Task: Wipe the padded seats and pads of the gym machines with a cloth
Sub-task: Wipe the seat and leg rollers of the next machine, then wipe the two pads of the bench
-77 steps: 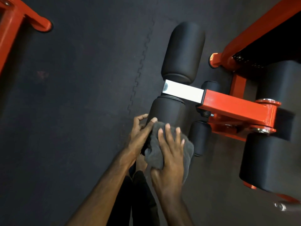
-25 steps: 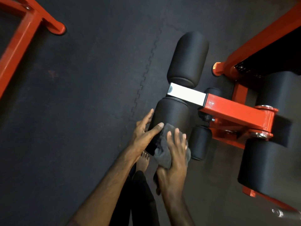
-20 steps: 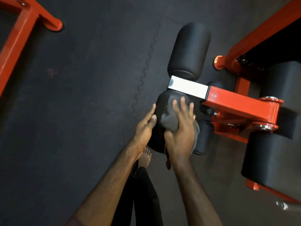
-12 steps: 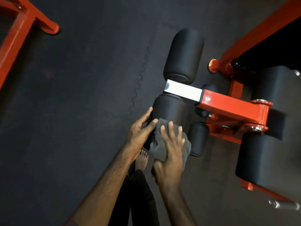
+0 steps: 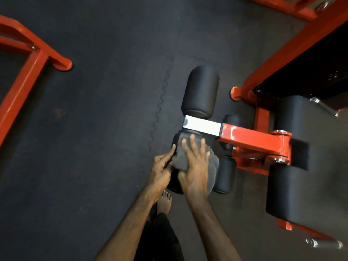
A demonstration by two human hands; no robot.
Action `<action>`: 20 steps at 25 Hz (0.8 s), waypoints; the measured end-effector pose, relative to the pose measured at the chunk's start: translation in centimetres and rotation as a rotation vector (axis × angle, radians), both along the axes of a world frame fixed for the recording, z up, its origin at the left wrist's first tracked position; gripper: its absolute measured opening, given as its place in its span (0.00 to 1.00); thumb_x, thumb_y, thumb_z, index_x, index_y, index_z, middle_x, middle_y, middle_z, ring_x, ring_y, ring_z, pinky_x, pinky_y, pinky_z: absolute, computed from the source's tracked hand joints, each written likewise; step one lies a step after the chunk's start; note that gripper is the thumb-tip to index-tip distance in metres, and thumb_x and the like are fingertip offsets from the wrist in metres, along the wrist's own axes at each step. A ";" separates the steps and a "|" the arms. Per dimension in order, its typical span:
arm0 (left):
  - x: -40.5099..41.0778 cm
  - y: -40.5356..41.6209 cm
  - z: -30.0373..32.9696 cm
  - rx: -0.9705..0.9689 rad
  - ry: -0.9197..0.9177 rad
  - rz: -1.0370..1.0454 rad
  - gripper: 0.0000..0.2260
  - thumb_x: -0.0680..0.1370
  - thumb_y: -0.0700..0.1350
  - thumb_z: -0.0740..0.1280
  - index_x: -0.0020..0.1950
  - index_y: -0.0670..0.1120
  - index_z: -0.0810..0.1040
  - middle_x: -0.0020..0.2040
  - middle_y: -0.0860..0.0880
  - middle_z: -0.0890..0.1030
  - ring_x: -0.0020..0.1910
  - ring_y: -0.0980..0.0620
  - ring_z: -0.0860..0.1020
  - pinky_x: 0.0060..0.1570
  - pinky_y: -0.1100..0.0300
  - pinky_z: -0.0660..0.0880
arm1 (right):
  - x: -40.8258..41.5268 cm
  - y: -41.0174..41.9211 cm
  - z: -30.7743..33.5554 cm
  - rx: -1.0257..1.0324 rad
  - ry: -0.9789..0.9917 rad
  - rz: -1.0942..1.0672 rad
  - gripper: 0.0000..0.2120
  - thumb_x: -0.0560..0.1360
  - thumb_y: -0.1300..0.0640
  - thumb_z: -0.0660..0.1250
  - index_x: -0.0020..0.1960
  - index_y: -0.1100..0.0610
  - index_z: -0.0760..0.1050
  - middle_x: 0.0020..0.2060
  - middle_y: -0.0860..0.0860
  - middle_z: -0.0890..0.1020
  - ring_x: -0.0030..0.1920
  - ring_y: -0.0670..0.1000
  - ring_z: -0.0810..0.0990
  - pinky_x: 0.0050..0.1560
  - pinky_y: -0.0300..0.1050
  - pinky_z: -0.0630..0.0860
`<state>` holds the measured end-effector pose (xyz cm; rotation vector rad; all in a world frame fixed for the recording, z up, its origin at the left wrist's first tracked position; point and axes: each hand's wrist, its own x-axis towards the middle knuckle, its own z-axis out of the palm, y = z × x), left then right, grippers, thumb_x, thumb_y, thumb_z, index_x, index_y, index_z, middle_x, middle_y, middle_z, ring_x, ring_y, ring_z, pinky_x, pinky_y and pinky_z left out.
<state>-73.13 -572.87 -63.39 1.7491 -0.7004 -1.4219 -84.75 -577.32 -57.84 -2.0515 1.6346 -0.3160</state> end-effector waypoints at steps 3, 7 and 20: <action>1.8 0.6 2.6 0.007 -0.014 -0.130 0.30 0.83 0.29 0.63 0.76 0.60 0.71 0.69 0.48 0.76 0.72 0.52 0.74 0.75 0.64 0.68 | -0.8 5.6 1.9 0.094 0.067 0.077 0.38 0.68 0.51 0.55 0.78 0.52 0.71 0.81 0.53 0.66 0.83 0.63 0.53 0.77 0.71 0.56; 5.0 0.6 8.5 0.101 -0.037 -0.368 0.24 0.84 0.31 0.60 0.79 0.47 0.71 0.77 0.49 0.73 0.75 0.58 0.69 0.72 0.72 0.63 | -2.5 5.2 6.9 0.461 0.033 0.172 0.35 0.71 0.51 0.59 0.78 0.53 0.71 0.81 0.53 0.66 0.83 0.60 0.57 0.82 0.48 0.46; 21.2 -14.5 33.0 -0.035 -0.815 -0.582 0.25 0.83 0.56 0.66 0.80 0.56 0.70 0.75 0.46 0.75 0.75 0.45 0.73 0.73 0.49 0.70 | 9.2 -16.8 28.7 0.206 -0.009 0.390 0.30 0.68 0.68 0.68 0.68 0.51 0.79 0.65 0.47 0.80 0.68 0.45 0.76 0.66 0.31 0.66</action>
